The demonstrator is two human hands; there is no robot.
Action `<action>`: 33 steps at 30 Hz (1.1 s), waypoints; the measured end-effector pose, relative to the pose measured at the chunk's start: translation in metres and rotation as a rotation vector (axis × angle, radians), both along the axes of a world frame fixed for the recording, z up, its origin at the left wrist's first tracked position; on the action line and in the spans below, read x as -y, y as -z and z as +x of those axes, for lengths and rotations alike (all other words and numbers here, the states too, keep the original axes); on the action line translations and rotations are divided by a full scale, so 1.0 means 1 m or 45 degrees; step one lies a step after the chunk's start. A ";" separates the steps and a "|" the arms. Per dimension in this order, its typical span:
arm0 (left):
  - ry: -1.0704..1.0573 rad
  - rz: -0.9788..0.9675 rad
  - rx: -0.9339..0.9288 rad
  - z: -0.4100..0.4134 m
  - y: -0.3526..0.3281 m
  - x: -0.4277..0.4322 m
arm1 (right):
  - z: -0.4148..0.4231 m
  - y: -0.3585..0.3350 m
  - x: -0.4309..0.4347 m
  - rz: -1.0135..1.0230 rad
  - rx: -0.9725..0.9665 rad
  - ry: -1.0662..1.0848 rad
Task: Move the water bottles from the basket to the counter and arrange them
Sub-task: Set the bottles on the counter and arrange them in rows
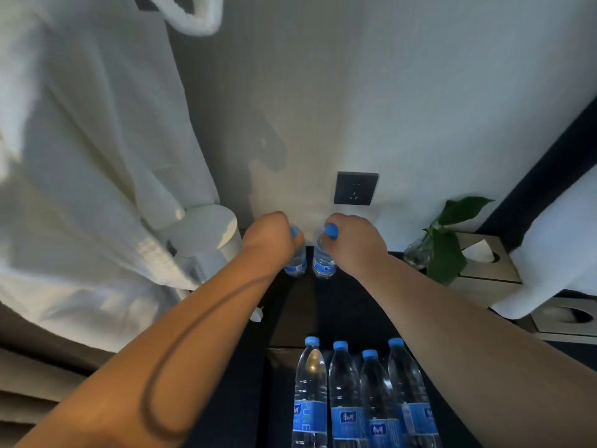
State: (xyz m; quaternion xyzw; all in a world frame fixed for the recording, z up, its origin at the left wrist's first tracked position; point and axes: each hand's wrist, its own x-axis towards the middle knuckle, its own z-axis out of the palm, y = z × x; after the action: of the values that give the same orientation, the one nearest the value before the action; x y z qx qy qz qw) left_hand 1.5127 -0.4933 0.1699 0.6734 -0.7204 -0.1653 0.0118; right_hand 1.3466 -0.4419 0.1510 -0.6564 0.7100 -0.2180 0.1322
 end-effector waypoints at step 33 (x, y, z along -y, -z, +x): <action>0.276 0.218 0.163 0.033 0.137 -0.056 | -0.018 0.120 -0.078 0.843 -0.117 -0.139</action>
State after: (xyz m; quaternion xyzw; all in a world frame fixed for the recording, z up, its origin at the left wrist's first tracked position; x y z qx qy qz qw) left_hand 1.5453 -0.4377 0.0325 0.5995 -0.7714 -0.1831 -0.1094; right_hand 1.3288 -0.3641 0.0313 -0.6241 0.7112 0.0618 0.3176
